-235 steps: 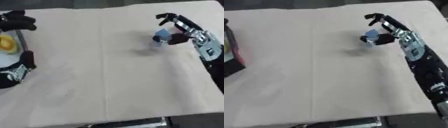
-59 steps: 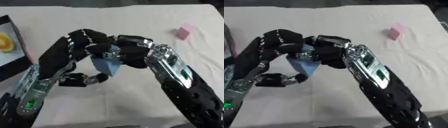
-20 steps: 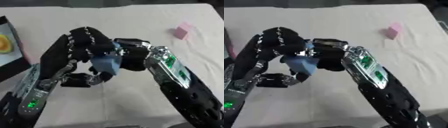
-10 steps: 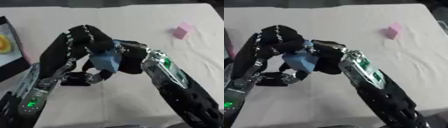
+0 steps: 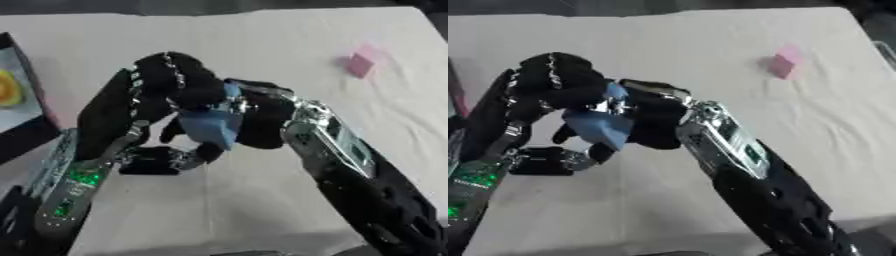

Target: Pick up the objects with one hand, pass them to the other hand, and then place them into the box on the other side of the table.

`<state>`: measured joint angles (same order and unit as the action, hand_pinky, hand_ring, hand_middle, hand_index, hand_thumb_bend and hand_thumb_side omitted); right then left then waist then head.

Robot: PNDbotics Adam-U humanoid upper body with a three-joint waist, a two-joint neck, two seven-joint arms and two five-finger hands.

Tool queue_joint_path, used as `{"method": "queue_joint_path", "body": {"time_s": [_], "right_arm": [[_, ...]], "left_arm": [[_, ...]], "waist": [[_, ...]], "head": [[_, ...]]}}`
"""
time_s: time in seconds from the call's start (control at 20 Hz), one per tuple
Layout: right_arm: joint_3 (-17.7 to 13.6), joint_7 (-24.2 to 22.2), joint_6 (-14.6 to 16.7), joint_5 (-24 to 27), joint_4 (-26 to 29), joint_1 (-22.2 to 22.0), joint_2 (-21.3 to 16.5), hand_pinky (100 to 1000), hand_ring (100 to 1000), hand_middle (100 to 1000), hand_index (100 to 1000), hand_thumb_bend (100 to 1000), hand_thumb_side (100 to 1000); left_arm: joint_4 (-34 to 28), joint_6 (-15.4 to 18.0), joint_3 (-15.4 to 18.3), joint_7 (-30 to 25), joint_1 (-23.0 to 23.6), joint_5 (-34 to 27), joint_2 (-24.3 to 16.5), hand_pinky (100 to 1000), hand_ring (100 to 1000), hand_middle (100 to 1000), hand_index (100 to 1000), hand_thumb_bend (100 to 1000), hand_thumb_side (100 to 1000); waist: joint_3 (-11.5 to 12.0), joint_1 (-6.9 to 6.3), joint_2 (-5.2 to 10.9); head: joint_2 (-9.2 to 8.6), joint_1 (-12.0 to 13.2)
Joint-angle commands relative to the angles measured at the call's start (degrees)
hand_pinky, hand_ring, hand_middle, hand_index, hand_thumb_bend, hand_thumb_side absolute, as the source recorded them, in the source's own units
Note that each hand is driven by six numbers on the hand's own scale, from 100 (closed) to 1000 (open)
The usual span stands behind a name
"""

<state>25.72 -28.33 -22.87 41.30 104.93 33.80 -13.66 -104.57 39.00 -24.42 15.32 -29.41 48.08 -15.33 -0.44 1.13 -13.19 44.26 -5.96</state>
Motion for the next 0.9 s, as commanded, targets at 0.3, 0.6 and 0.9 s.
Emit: {"method": "queue_joint_path", "body": {"time_s": [0.3,0.6,0.9], "right_arm": [[-2.7,-4.8,2.0,-2.2,1.9,0.9,-1.2,1000,712,895,934,655,413],[-2.6,-5.0,2.0,-2.6,1.7,0.9,-1.2,1000,709,891,934,662,455],[-2.7,-5.7,2.2,-3.1,2.0,0.9,-1.3,1000,706,883,933,782,573]], "left_arm": [[-0.1,-0.3,1.3,-1.1,0.2,-1.9,-1.7,725,660,477,816,140,100],[-0.6,-0.3,1.2,-1.3,0.0,-2.6,-1.6,725,658,474,921,178,100],[-0.7,-0.7,1.2,-1.3,-0.2,-3.3,-1.4,729,651,461,971,180,100]], "waist": [[-0.1,-0.23,0.77],[-0.2,-0.24,0.78],[-0.1,-0.2,0.78]], "head": [[-0.14,-0.2],[-0.14,-0.3],[-0.14,-0.4]]}}
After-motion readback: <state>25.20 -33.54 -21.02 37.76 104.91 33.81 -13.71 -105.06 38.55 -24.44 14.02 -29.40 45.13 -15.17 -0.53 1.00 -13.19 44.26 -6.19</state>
